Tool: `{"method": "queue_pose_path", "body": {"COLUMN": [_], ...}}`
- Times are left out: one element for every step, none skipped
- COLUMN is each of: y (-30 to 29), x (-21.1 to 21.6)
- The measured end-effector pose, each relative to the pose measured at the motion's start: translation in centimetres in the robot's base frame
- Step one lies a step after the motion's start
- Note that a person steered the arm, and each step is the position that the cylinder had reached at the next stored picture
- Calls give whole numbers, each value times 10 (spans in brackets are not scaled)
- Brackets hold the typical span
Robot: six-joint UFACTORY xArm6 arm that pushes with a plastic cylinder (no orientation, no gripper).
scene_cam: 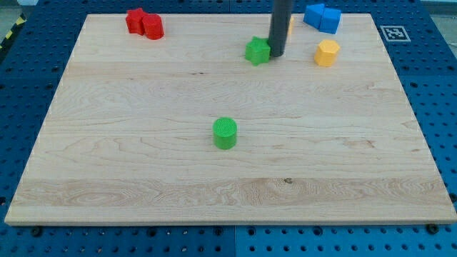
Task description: Push the yellow hexagon down a bit
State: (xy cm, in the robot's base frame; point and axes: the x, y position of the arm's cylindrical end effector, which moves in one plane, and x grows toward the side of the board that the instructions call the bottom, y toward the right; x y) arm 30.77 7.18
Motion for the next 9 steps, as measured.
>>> {"method": "queue_pose_path", "body": {"y": [-25,-43,-55,-58,-9,48,100,137,146], "x": [0,0,0,0,-12,-36,-39,-32,-17]}}
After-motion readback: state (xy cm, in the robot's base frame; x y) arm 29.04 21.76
